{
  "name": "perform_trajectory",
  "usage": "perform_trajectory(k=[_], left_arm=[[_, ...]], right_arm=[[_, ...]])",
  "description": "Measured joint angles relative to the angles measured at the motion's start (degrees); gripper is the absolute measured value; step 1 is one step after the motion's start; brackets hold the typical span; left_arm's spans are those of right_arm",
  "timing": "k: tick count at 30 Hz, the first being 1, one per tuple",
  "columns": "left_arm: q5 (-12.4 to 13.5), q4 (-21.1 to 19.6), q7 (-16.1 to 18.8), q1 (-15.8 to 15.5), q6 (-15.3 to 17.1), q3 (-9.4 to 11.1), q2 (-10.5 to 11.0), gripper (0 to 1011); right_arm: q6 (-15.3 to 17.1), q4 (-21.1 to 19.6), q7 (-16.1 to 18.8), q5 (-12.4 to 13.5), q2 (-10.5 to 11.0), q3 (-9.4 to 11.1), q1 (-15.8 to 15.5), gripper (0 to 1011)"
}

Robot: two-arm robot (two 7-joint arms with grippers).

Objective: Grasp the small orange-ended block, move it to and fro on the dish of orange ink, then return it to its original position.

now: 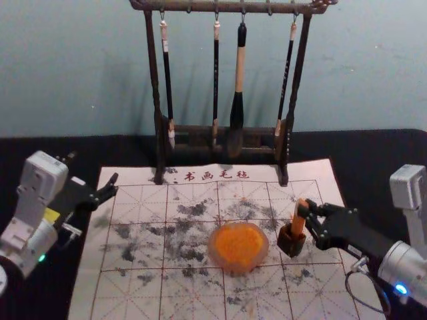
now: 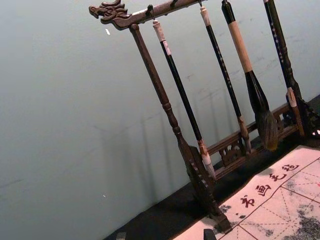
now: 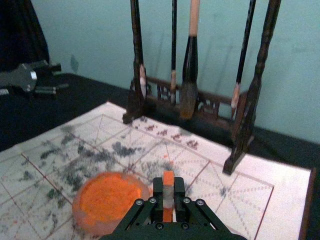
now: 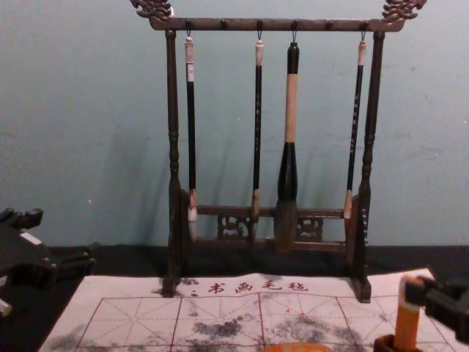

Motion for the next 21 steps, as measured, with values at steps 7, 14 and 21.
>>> perform_trajectory(k=[7,14,21], left_arm=[[0.0,0.0,0.0,0.0,0.0,0.0,0.0,1001],[0.0,0.0,0.0,0.0,0.0,0.0,0.0,1002],[0.0,0.0,0.0,0.0,0.0,0.0,0.0,1001]], right_arm=[[-1.7,-1.3,1.1,0.2,-0.4,0.6,1.1,79],[-2.5,-1.0,2.8,-0.1,-1.3,-1.0,3.1,80],[-2.4,0.6,4.7,-1.7,-1.8,-4.2,5.0,79]])
